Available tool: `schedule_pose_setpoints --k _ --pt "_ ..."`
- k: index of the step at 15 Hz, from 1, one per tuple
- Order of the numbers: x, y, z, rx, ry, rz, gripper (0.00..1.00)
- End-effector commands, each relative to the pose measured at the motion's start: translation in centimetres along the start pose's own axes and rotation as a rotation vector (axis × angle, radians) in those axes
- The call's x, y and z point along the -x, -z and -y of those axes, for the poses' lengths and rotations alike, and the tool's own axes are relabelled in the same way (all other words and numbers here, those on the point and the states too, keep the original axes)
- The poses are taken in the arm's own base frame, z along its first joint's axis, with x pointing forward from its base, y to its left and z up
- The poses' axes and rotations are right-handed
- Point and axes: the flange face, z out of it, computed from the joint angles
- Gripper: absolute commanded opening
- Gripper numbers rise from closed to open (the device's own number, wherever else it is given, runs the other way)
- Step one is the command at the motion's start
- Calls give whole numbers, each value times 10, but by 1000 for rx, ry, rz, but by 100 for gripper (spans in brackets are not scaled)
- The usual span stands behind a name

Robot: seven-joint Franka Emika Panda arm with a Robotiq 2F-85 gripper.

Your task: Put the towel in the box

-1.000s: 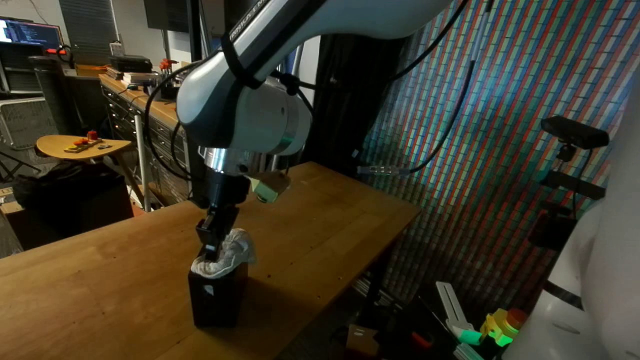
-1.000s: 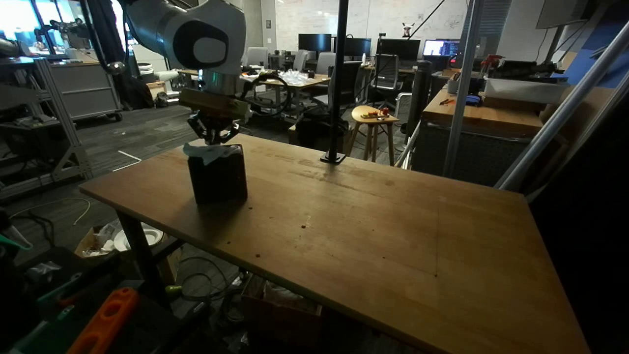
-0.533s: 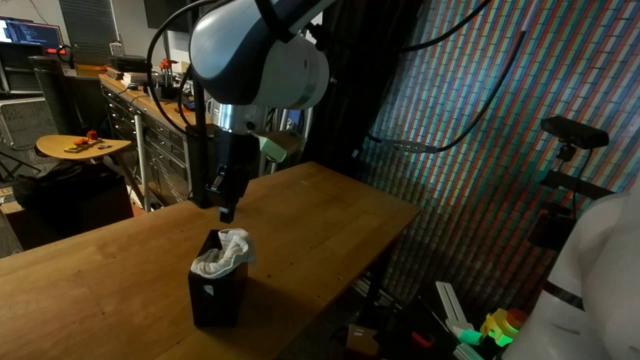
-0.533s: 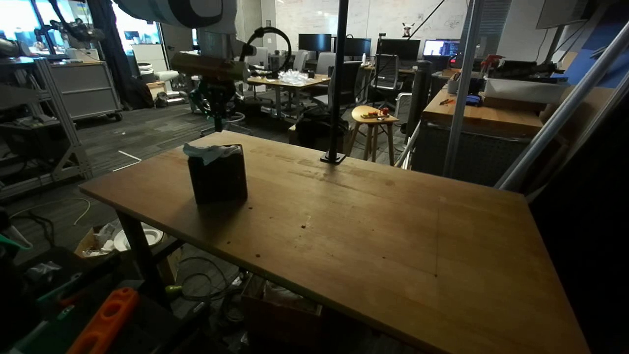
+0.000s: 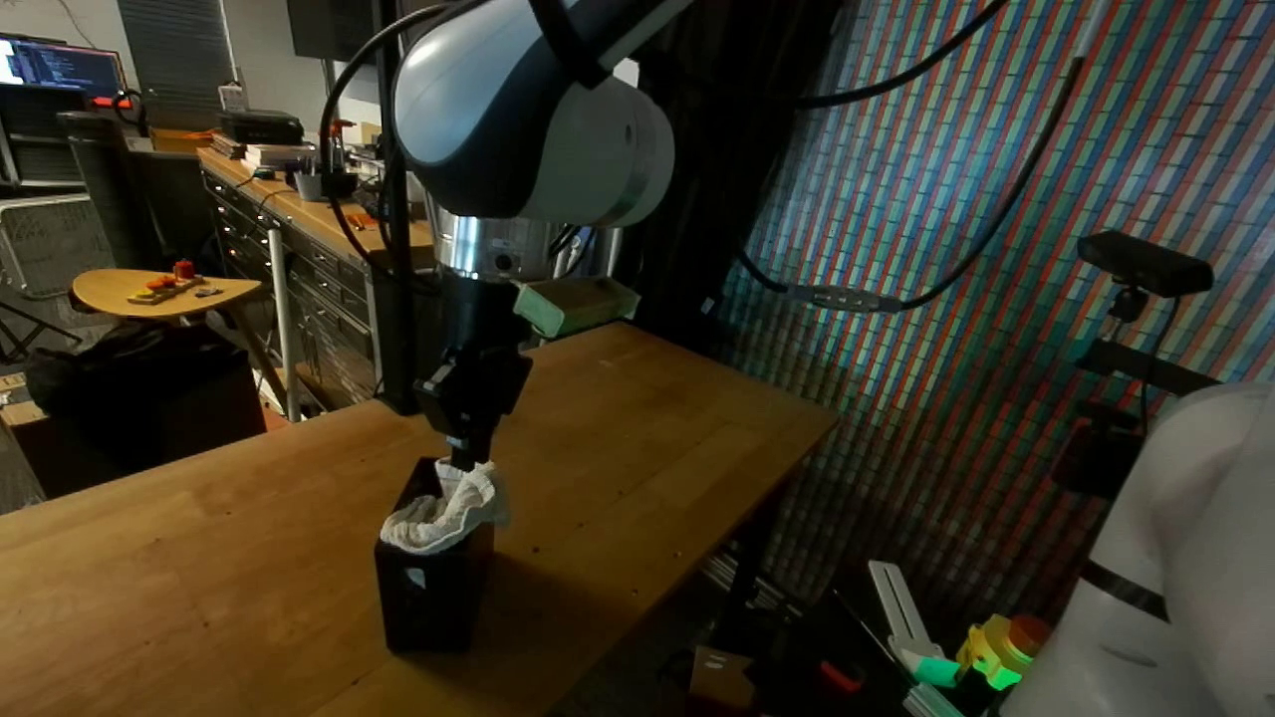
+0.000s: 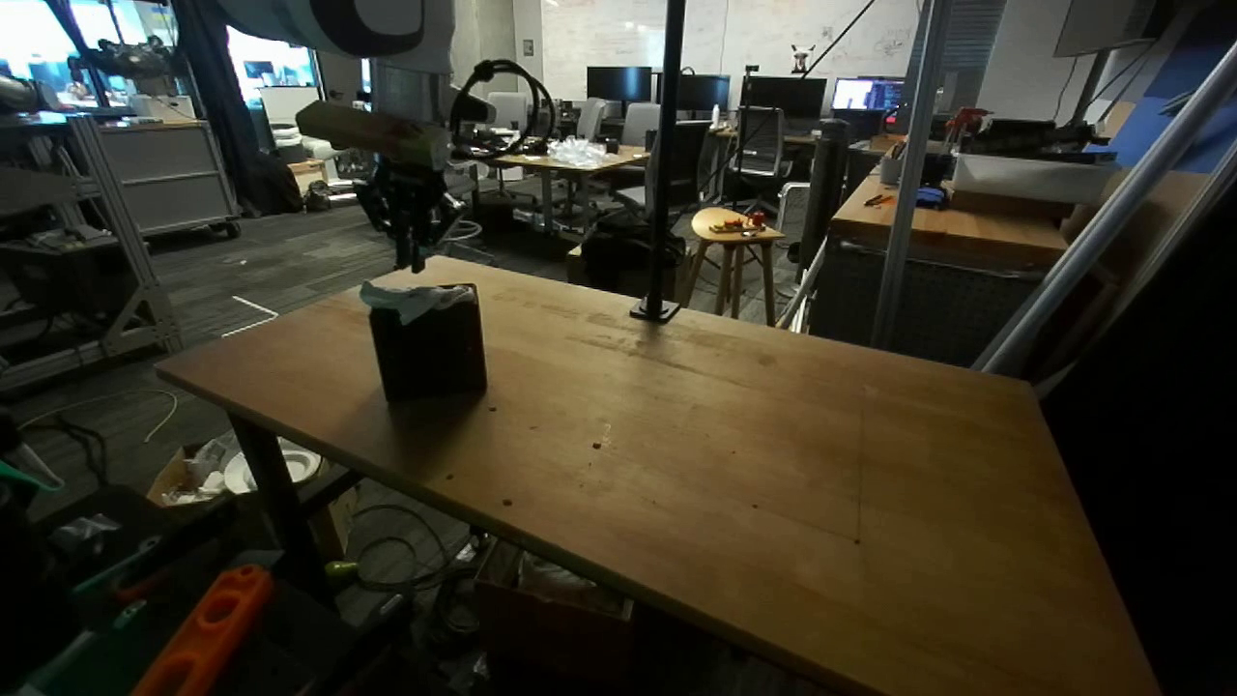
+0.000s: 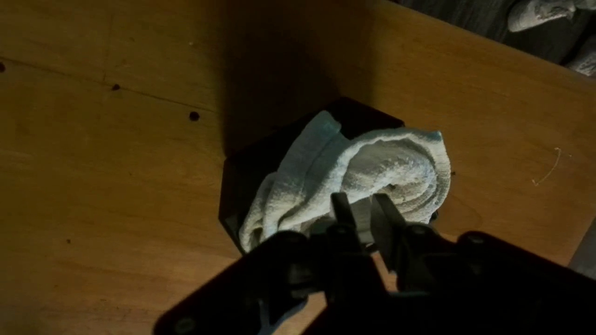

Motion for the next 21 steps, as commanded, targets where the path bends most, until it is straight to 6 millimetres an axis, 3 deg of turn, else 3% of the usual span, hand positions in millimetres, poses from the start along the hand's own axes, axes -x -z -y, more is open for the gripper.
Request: schedule_pose_setpoints --k 1,3,9,16,17,18,21 --pt "9 0 1 -19 -94 -44 46" --pt "11 -4 -2 -24 -119 -56 52" --pt "17 -19 -6 -36 -159 -79 42" --pt "25 -31 -11 -38 -173 -78 43" --pt "24 -31 -11 -37 -171 -80 37" --pt "23 -30 -11 -38 -170 -81 19" --pt "19 -26 -11 -36 -163 -83 2"
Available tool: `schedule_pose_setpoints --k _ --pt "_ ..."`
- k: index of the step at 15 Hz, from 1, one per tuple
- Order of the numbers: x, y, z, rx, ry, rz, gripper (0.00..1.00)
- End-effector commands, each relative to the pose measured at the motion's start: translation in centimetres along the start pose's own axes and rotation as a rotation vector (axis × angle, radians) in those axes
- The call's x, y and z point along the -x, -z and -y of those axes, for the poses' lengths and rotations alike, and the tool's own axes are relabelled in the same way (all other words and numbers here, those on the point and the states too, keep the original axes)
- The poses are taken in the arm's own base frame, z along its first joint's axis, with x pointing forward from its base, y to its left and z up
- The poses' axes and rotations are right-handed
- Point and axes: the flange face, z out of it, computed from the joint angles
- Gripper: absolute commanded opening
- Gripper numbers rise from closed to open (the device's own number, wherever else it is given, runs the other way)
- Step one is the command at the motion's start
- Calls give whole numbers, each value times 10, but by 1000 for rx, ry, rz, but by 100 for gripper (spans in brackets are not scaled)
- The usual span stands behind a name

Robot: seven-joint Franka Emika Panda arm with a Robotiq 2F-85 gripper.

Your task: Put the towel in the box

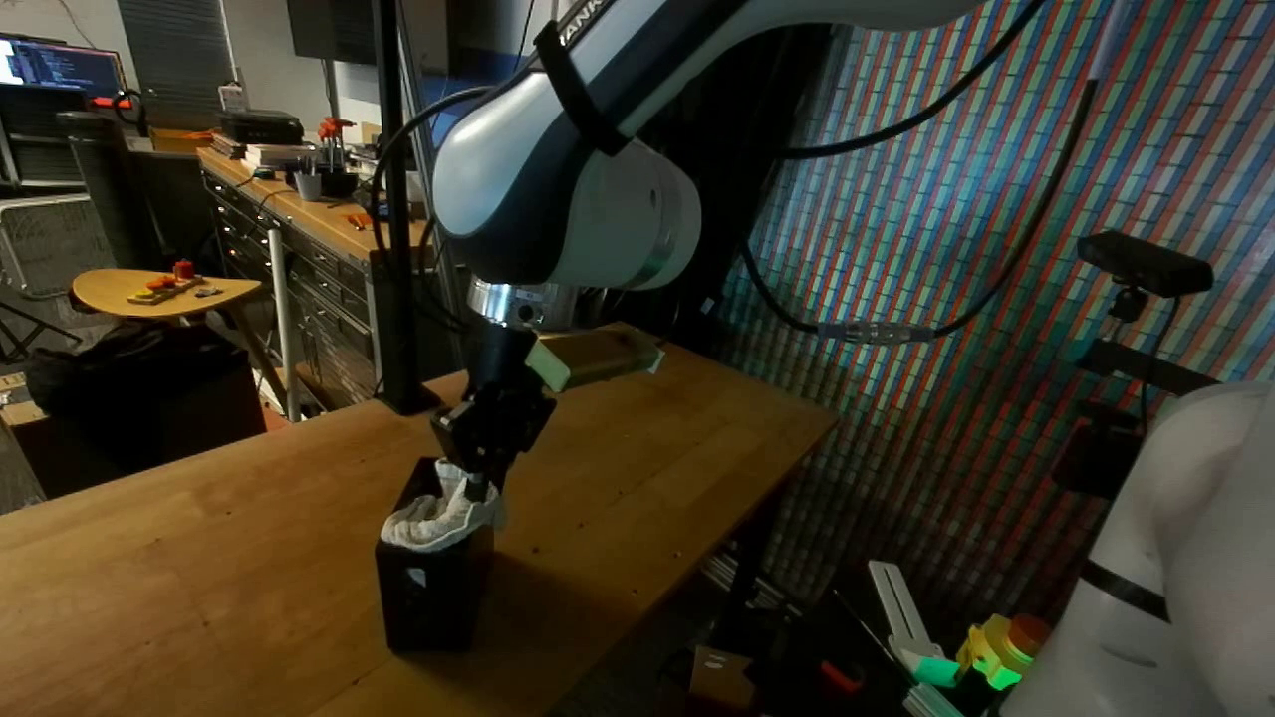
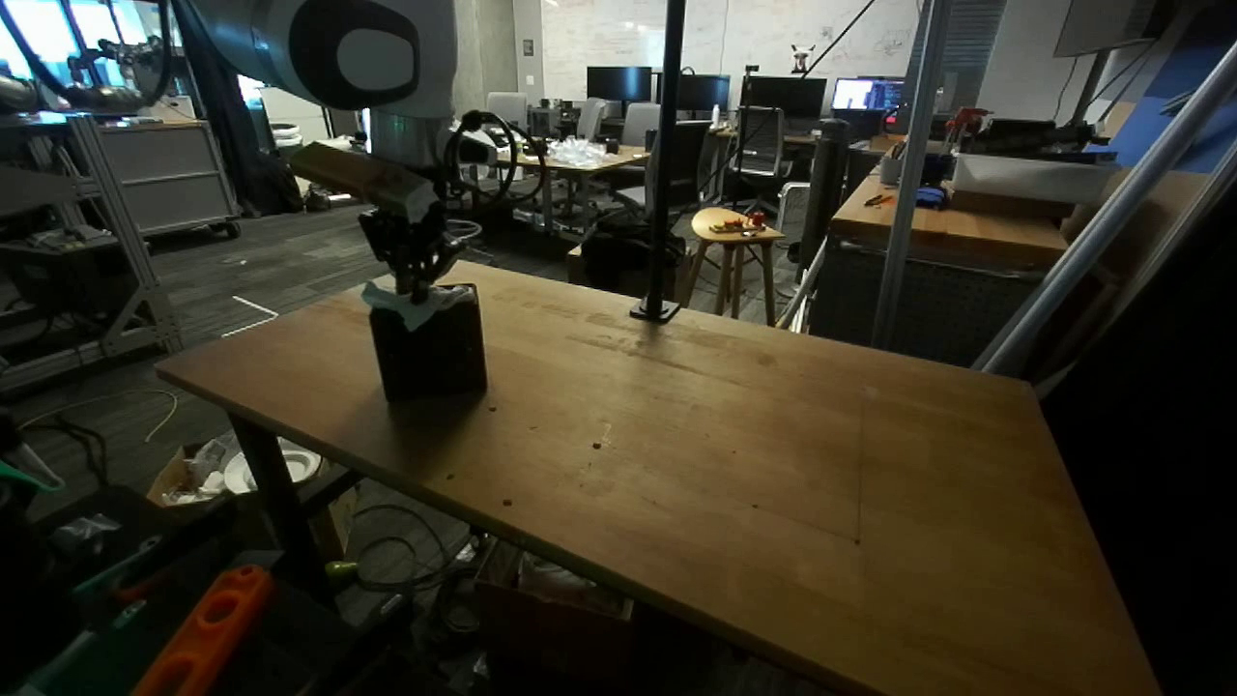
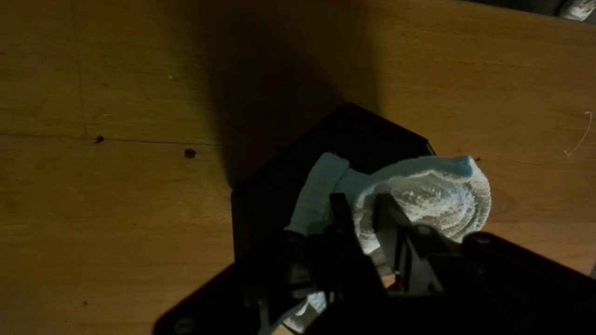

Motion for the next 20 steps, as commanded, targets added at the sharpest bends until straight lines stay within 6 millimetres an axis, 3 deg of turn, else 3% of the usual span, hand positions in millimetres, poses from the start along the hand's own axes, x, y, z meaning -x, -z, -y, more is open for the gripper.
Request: schedule_pose_setpoints --k 1,13,20 --pt "-5 9 3 -6 -1 -29 3" --pt "-38 31 17 46 141 20 6" --pt "-73 39 35 121 380 51 7"
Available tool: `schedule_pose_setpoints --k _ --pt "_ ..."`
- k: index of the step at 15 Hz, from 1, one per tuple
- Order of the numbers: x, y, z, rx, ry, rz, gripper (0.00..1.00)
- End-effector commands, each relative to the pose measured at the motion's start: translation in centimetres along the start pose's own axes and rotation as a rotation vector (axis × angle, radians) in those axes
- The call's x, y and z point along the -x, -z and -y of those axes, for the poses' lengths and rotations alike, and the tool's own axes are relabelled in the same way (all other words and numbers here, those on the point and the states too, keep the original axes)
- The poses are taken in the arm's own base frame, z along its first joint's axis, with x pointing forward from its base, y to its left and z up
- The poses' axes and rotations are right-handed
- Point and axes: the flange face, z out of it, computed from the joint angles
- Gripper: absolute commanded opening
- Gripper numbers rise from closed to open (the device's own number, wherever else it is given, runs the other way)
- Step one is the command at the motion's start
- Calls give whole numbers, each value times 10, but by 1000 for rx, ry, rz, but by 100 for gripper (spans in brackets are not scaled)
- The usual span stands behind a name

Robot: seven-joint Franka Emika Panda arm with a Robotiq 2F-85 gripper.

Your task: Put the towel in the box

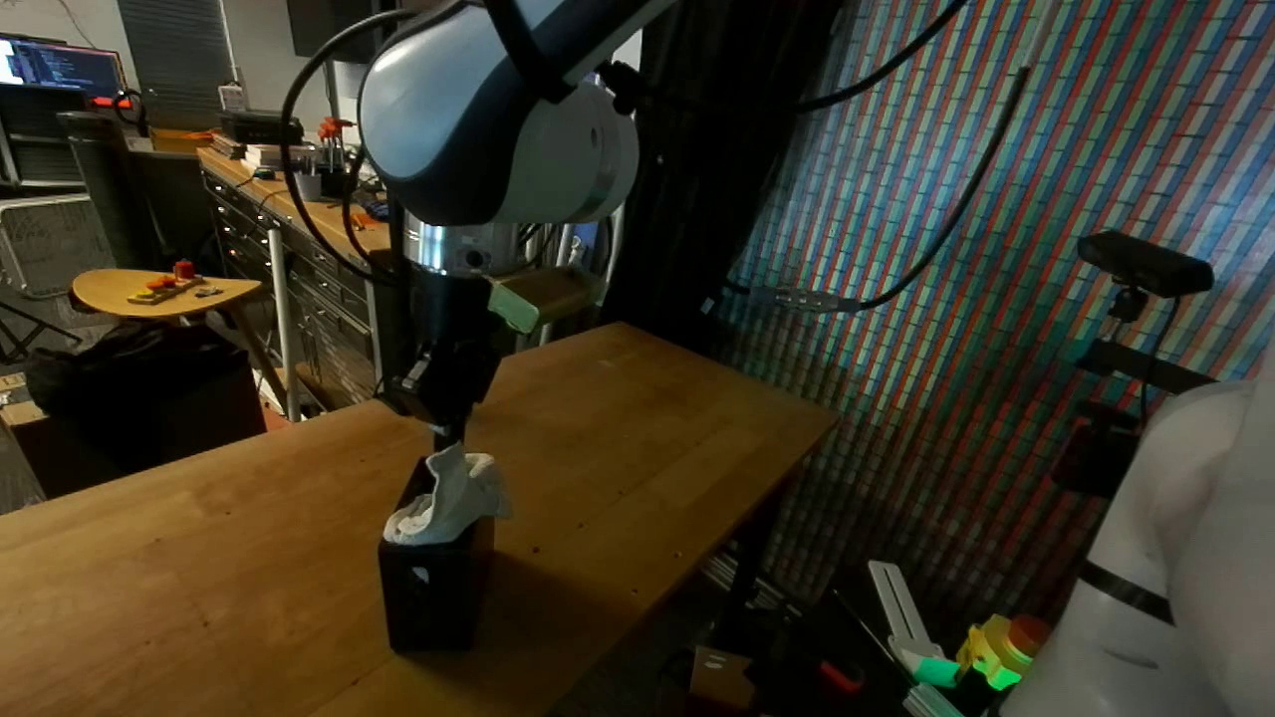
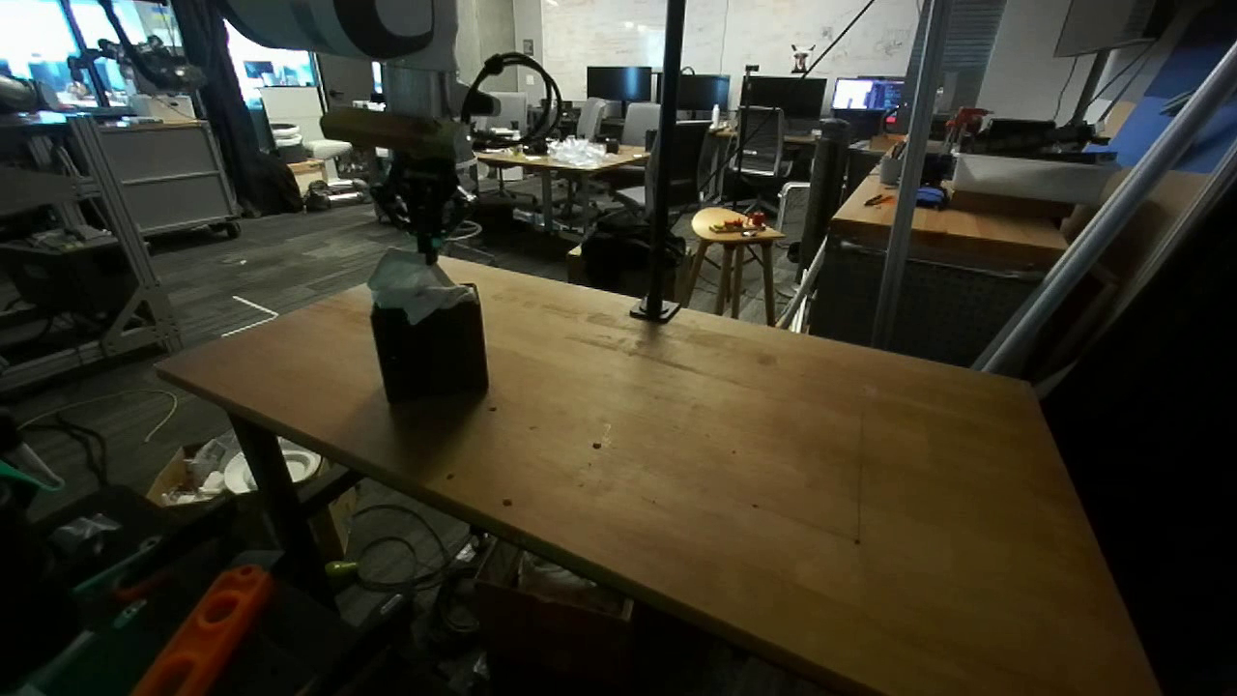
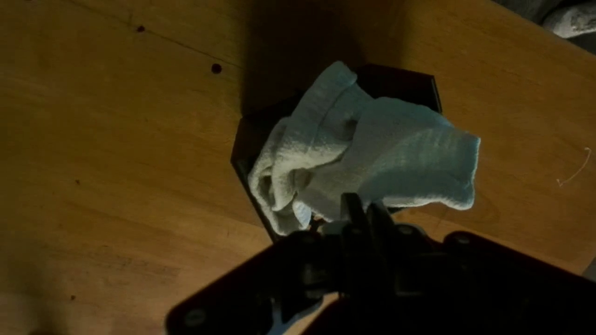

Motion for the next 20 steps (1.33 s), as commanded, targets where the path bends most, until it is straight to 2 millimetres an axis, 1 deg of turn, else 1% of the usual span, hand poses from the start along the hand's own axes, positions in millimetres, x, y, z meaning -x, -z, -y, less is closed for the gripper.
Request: schedule_pose_setpoints --k 1,4,7,13,20 --pt "-27 10 3 38 145 8 7" --pt "-35 9 4 39 211 -3 7" --pt "-36 5 1 34 235 -7 6" --pt "-25 4 -6 46 225 6 7" --pt "-13 1 -6 50 248 25 6"
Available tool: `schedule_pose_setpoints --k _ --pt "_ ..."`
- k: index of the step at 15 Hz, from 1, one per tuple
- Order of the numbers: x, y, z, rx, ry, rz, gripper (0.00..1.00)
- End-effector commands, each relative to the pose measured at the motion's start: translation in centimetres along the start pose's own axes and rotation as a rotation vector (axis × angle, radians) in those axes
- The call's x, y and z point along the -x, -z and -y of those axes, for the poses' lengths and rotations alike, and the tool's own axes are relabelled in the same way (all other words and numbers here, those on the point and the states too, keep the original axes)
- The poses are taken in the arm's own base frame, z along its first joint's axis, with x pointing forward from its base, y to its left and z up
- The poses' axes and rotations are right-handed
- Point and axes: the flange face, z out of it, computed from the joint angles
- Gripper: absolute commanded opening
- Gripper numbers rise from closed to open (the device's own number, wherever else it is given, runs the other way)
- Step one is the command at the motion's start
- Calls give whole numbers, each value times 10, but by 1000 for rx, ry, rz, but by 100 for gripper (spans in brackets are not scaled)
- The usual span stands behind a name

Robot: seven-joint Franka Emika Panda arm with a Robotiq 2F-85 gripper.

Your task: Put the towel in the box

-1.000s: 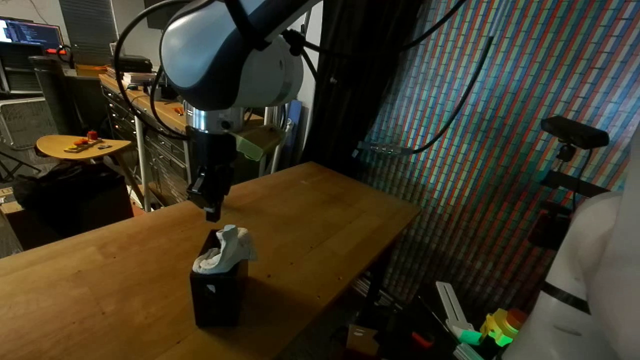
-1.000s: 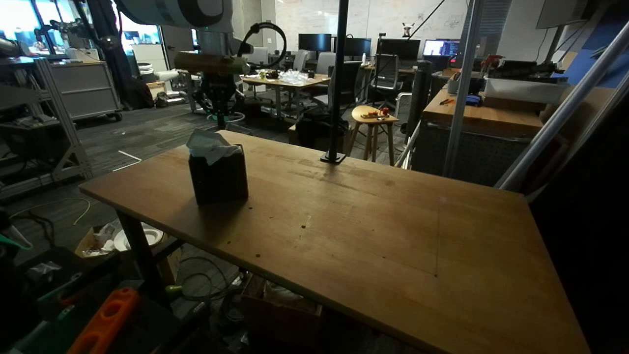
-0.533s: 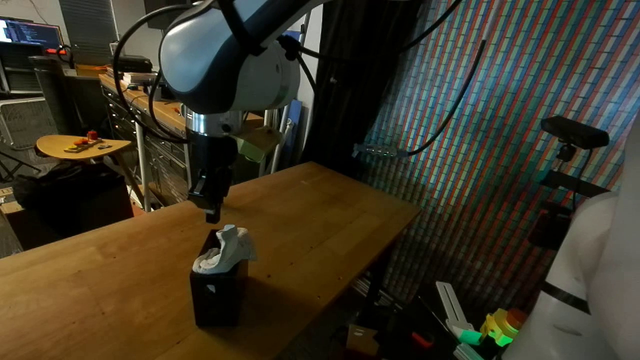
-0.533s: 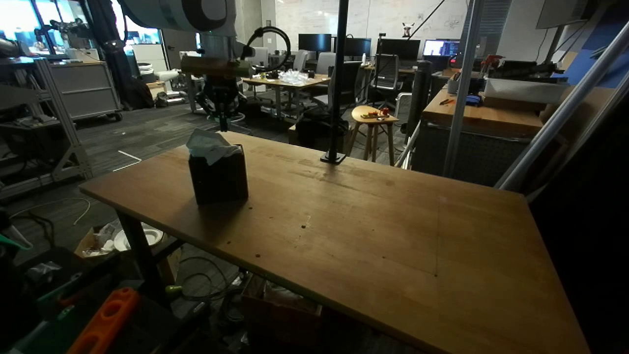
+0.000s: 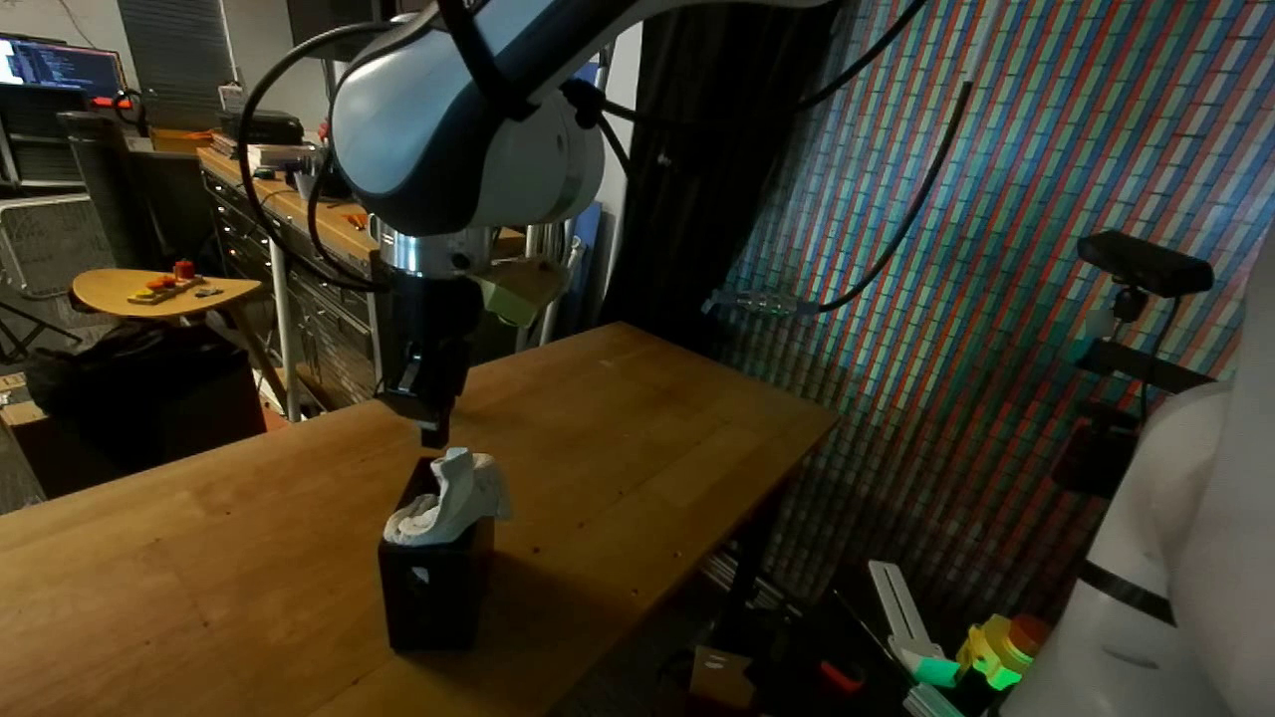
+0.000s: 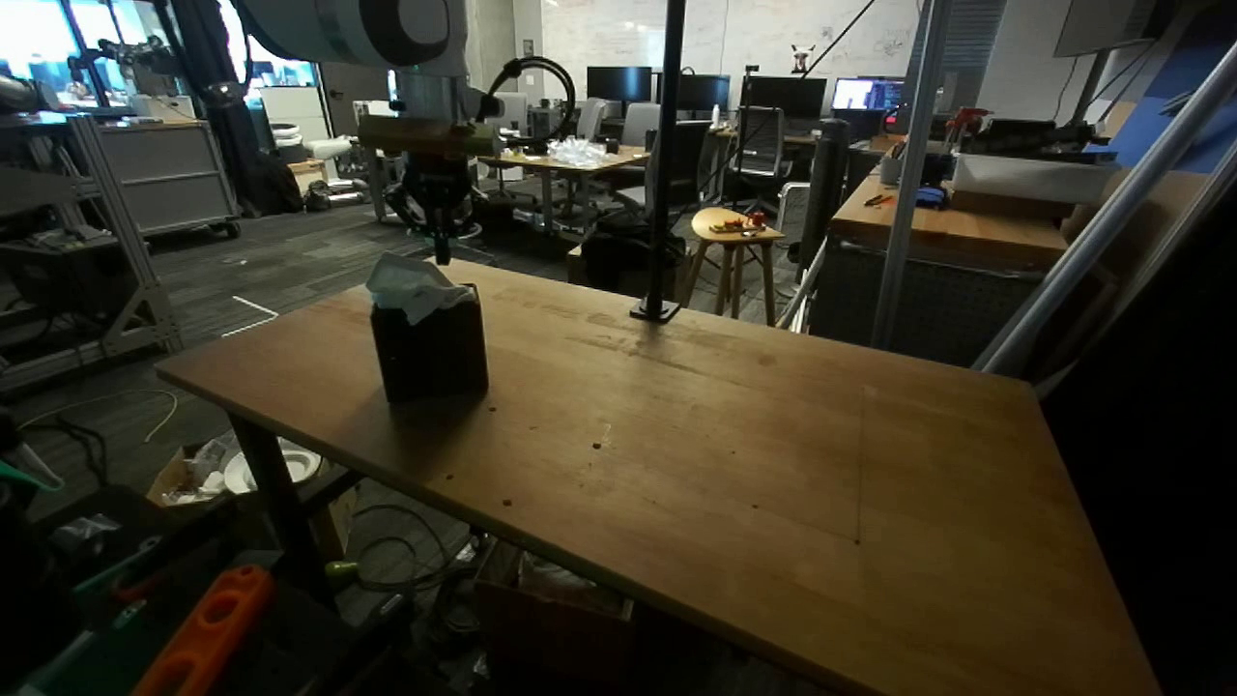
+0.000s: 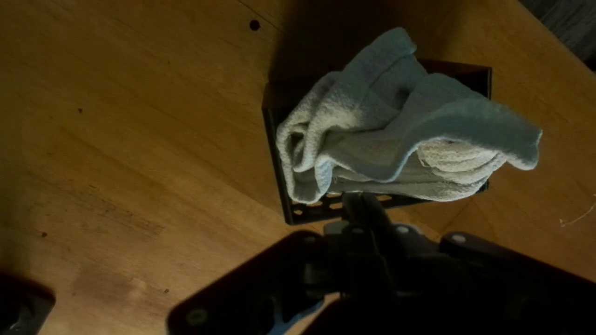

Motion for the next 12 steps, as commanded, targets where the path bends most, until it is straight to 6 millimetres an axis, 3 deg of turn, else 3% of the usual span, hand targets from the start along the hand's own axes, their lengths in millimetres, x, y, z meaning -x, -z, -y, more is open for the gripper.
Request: schedule_pose_setpoints --k 1,12 --pt "11 8 2 17 40 13 6" --pt "22 -16 15 -16 83 32 7"
